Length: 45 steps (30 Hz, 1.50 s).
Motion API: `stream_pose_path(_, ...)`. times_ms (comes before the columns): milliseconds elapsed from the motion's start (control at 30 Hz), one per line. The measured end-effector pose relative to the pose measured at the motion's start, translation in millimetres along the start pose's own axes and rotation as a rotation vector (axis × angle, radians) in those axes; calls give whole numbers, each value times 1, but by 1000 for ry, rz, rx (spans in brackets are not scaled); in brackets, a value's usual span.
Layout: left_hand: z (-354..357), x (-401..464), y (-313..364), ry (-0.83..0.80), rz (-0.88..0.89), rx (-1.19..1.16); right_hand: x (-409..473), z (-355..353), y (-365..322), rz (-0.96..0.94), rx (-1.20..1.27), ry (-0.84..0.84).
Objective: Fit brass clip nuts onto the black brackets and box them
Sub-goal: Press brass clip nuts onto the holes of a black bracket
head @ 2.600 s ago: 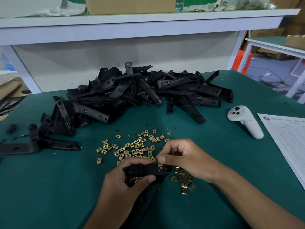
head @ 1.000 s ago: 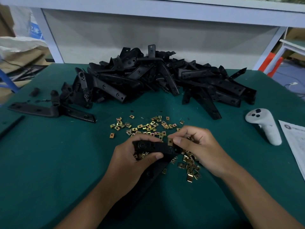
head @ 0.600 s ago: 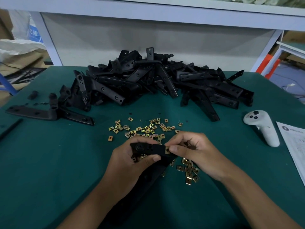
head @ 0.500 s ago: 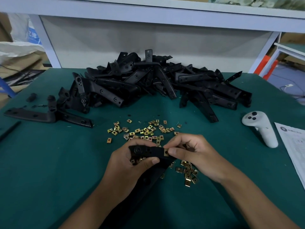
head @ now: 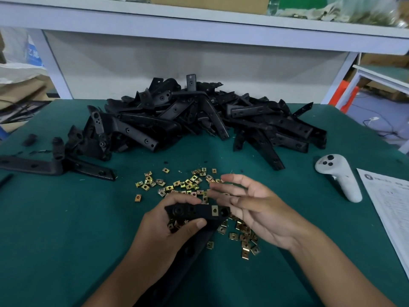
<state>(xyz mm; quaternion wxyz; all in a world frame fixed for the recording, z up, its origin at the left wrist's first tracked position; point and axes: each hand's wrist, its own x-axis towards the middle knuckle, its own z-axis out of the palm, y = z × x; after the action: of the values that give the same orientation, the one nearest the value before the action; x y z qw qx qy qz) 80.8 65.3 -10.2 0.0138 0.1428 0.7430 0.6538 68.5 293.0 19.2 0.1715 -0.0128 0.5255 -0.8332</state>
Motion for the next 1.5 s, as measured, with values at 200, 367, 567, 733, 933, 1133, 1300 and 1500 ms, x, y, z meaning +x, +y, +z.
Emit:
stream_pose_path(200,1,-1,-2,-11,21,75,1,3,-3,30,36,106)
stream_pose_path(367,2,-2,2,-43,9,73,1,4,-4,21,-58,224)
stream_pose_path(567,2,-4,7,-59,14,117,1,6,-3,6,-62,165)
stream_pose_path(733,3,-4,6,-60,23,140,0,6,-3,0,-95,135)
stream_pose_path(933,3,-4,5,-63,24,139,-1,5,-1,21,-196,113)
stream_pose_path(1133,3,-5,3,-82,24,147,0,6,0,-2,-158,100)
stream_pose_path(1300,3,-4,-1,-83,33,152,-1,6,-1,21,-221,109)
stream_pose_path(1500,3,-3,-3,-118,42,154,0,9,3,-34,-297,197)
